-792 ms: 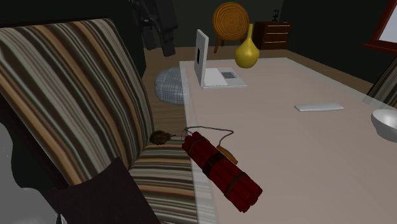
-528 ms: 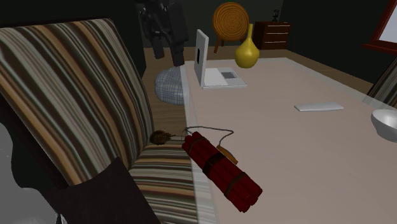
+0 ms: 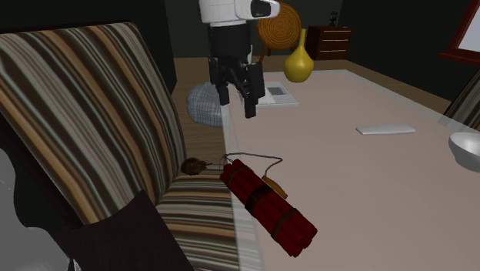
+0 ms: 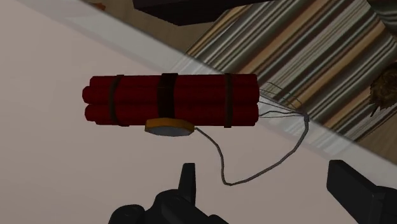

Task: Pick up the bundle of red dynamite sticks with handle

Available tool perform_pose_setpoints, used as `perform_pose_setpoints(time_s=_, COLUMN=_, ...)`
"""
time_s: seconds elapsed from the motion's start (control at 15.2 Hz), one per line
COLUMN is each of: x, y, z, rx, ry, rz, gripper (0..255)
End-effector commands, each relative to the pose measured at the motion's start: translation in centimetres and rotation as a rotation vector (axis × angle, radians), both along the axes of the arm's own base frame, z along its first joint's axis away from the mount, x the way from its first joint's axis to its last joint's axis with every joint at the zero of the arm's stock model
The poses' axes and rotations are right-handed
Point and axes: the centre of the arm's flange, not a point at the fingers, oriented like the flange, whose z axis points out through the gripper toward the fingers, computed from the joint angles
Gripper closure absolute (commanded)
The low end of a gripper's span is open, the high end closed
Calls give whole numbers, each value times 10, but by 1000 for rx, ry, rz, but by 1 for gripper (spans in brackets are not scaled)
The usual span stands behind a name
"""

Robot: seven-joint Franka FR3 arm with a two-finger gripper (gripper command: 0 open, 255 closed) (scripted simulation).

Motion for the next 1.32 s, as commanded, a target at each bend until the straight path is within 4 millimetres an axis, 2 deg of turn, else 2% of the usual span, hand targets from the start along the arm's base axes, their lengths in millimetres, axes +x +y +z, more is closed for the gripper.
perform_pose_setpoints(time_s=0.0, x=17, y=-7, z=-19, rx=0, ry=13, rz=8, gripper=0)
perform_pose_setpoints(time_s=0.79, x=112, y=-31, z=-149, rx=1, ry=95, rz=52, gripper=0)
perform_pose_setpoints(time_s=1.25, x=112, y=-31, z=-186, rx=1, ry=95, rz=52, gripper=0)
